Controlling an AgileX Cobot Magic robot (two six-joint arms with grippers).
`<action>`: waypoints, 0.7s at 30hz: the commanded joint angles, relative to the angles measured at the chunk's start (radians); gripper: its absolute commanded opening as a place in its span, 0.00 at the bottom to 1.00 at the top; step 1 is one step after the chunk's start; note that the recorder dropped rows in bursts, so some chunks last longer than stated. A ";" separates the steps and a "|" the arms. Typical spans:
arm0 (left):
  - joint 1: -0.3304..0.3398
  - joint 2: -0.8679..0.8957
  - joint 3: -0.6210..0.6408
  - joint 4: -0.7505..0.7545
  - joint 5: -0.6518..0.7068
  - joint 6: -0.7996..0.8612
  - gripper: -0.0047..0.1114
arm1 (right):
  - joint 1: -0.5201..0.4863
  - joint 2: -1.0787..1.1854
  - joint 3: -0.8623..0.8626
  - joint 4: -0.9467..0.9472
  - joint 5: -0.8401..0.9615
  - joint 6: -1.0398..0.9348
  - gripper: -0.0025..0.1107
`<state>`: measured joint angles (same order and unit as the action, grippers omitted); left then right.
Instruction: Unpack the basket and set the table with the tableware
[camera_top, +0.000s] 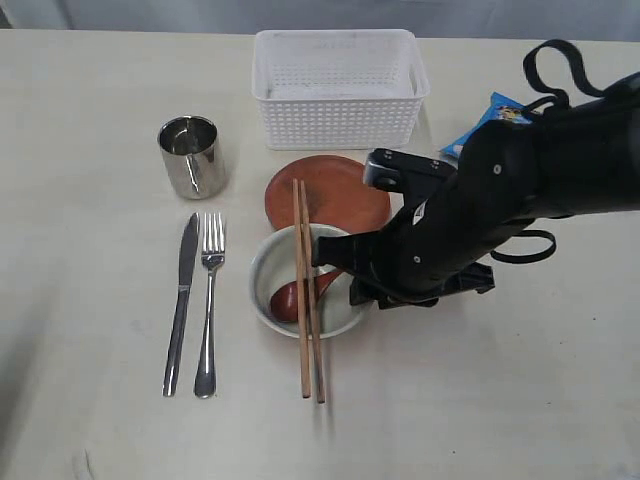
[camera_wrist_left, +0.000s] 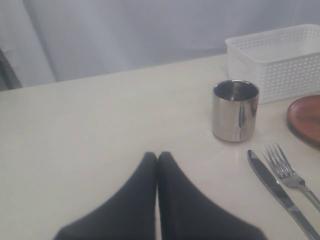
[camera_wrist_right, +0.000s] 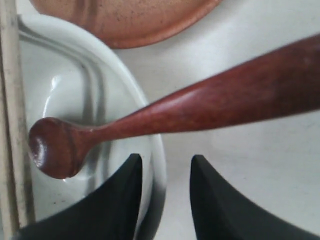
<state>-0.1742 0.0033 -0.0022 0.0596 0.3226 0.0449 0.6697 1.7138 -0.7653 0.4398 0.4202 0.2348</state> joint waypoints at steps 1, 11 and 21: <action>0.002 -0.003 0.002 -0.009 -0.001 0.000 0.04 | 0.000 0.019 0.004 0.006 -0.020 -0.010 0.30; 0.002 -0.003 0.002 -0.009 -0.001 0.000 0.04 | 0.000 0.021 -0.002 0.010 0.022 -0.041 0.30; 0.002 -0.003 0.002 -0.009 -0.001 0.000 0.04 | 0.000 0.021 -0.002 0.010 0.075 -0.087 0.30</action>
<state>-0.1742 0.0033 -0.0022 0.0596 0.3226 0.0449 0.6697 1.7340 -0.7653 0.4537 0.4622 0.1765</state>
